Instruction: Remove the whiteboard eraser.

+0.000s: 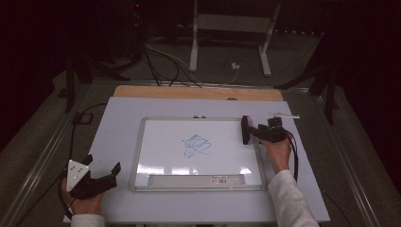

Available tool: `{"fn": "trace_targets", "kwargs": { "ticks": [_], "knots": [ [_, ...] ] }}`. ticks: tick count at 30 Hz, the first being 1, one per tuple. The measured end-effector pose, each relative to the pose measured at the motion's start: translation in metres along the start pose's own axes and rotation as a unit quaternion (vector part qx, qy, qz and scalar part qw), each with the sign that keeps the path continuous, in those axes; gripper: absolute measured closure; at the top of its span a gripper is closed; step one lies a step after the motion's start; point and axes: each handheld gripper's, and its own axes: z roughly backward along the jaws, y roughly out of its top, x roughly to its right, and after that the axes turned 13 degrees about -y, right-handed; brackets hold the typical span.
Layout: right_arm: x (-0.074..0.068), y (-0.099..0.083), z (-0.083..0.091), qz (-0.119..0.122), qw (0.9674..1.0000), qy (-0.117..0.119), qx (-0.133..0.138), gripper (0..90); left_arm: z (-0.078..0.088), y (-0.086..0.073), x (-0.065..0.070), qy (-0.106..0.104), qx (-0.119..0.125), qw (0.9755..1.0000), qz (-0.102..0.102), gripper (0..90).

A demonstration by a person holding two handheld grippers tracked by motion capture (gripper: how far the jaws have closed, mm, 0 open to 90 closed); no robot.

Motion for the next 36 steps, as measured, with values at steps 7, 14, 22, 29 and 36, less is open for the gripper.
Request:
{"fn": "trace_targets", "kwargs": {
  "ticks": [7,14,22,29,36],
  "knots": [
    [0.0,0.0,-0.003,-0.037,0.9991,0.016,-0.016,50.7,0.002,0.0,0.0,0.002,0.003,1.0,0.001,0.6],
    [0.0,-0.001,-0.006,-0.05,0.9981,0.024,-0.025,42.5,0.0,0.0,0.001,0.002,0.001,1.0,0.0,0.6],
    [-0.014,0.0,-0.015,-0.04,0.9979,0.032,-0.04,37.9,0.002,0.0,-0.001,0.002,0.001,1.0,0.001,0.6],
    [-0.023,0.002,-0.019,-0.025,0.9978,0.026,-0.056,36.9,0.002,0.0,0.0,0.002,0.004,1.0,0.001,0.6],
    [-0.026,0.001,-0.023,-0.013,0.9979,0.019,-0.061,36.9,0.002,0.0,0.001,0.002,0.001,1.0,-0.004,0.6]
  ]
}}
